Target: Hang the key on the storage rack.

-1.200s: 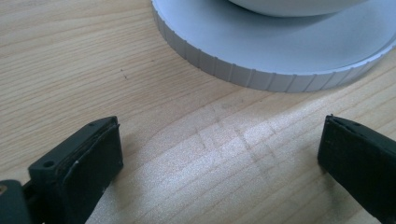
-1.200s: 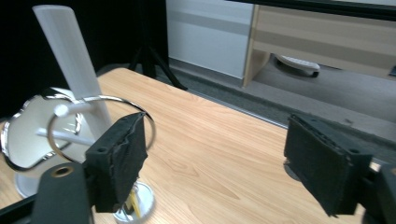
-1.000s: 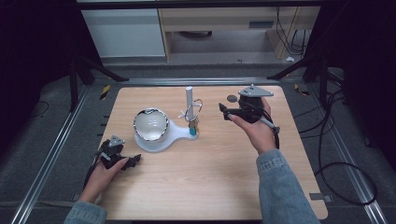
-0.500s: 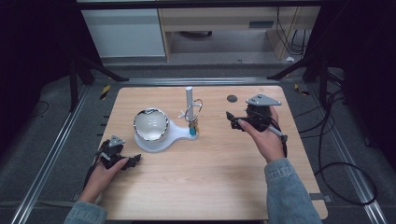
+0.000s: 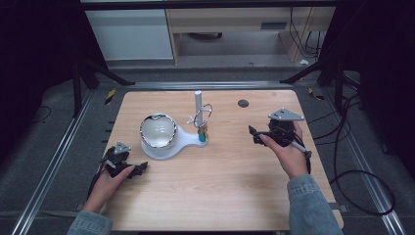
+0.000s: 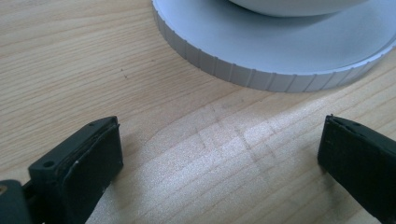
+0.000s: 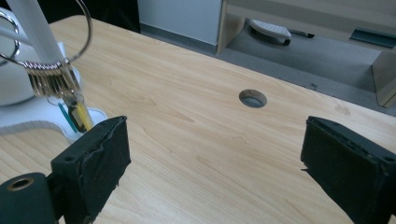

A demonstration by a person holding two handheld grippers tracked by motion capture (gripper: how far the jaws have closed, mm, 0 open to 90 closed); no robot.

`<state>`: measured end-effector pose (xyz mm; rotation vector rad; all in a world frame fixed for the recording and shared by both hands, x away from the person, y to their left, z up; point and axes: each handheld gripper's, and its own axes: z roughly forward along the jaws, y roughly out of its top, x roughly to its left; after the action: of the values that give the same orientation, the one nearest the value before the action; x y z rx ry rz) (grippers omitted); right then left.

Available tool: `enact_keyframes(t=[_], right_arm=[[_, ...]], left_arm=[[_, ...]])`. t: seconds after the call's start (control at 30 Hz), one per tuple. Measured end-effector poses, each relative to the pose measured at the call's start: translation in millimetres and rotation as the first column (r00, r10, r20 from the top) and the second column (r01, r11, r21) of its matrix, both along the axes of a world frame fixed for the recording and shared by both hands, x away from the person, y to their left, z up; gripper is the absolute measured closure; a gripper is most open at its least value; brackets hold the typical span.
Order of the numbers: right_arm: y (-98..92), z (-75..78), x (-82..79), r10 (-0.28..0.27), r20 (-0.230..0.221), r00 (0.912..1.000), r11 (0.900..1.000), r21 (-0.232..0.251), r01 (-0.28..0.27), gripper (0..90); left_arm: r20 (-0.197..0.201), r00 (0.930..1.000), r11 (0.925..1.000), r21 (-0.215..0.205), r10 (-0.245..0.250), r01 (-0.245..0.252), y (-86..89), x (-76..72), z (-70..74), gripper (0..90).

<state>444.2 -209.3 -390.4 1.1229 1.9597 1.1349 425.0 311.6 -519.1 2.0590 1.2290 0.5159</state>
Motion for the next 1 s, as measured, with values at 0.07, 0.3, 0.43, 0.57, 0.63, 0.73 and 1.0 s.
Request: enact_keyframes(t=[0.07,0.3,0.43,0.57,0.63,0.73,1.0], right_arm=[[-3.3,-3.7,-1.3,-0.003,-0.008,1.0,1.0,-0.002,0.003,10.0],[-16.7,-19.7,-5.8,-0.021,-0.044,0.9988,1.0,-0.014,0.021,12.4],[-23.1,-29.0,-9.4,-0.031,-0.065,0.9974,0.999,-0.021,0.029,12.2],[-28.7,-37.7,-12.7,-0.041,-0.08,0.996,0.999,-0.022,0.04,12.2],[-30.8,-41.8,-14.1,-0.044,-0.087,0.9953,0.999,-0.025,0.042,12.2],[-33.8,-48.3,-16.2,-0.052,-0.099,0.9938,0.998,-0.025,0.049,12.3],[-37.3,-73.7,-22.5,-0.061,-0.159,0.9853,0.998,-0.027,0.058,12.4]], left_arm=[[-0.001,1.0,1.0,0.002,-0.001,0.001,0.1,0.0,0.1,0.0],[-0.001,1.0,1.0,0.002,-0.001,0.001,0.1,0.0,0.1,0.0],[-0.001,1.0,1.0,0.002,-0.001,0.001,0.2,0.0,0.1,0.0],[0.0,1.0,1.0,0.0,0.001,-0.001,0.0,-0.1,0.0,0.0],[0.0,1.0,1.0,-0.001,0.002,-0.002,-0.1,-0.1,0.0,0.0],[-0.001,1.0,1.0,0.002,0.0,0.0,0.1,-0.1,0.1,0.0],[0.0,1.0,1.0,0.0,0.002,-0.002,-0.1,-0.2,0.0,0.0]])
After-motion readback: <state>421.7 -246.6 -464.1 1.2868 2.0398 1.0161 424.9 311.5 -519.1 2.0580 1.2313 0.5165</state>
